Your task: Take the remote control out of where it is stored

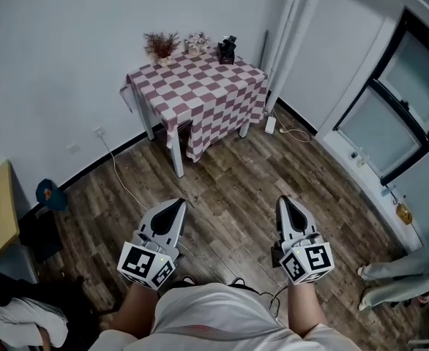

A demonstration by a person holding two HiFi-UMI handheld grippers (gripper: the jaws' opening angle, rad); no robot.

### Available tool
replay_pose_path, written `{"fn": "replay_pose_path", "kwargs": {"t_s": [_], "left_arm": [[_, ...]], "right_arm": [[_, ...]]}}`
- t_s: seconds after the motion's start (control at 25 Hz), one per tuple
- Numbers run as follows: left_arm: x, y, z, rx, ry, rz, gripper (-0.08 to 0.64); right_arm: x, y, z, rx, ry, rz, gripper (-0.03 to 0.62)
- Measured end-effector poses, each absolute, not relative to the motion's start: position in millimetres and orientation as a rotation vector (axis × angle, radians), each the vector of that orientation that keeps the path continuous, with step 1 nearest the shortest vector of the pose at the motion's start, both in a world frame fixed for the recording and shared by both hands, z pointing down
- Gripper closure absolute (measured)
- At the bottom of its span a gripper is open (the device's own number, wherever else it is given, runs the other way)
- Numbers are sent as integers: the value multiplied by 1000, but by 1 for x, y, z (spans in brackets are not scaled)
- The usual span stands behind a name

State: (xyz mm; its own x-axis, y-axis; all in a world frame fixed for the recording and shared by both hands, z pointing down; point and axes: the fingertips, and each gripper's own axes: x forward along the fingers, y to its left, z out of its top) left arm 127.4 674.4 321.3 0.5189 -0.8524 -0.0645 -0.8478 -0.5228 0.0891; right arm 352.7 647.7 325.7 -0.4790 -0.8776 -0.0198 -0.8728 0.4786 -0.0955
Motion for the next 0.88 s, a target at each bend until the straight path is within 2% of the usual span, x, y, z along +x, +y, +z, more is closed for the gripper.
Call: {"fn": "replay_pose_path", "kwargs": {"t_s": [0.48, 0.88], "left_arm": [[47, 659, 332, 2684, -1471, -173, 551], [8, 592, 347, 2632, -1526, -146, 551]], "right_arm": [[265, 631, 342, -1565, 2710, -160, 578], [237, 546, 352, -1520, 2729, -179, 578]]}}
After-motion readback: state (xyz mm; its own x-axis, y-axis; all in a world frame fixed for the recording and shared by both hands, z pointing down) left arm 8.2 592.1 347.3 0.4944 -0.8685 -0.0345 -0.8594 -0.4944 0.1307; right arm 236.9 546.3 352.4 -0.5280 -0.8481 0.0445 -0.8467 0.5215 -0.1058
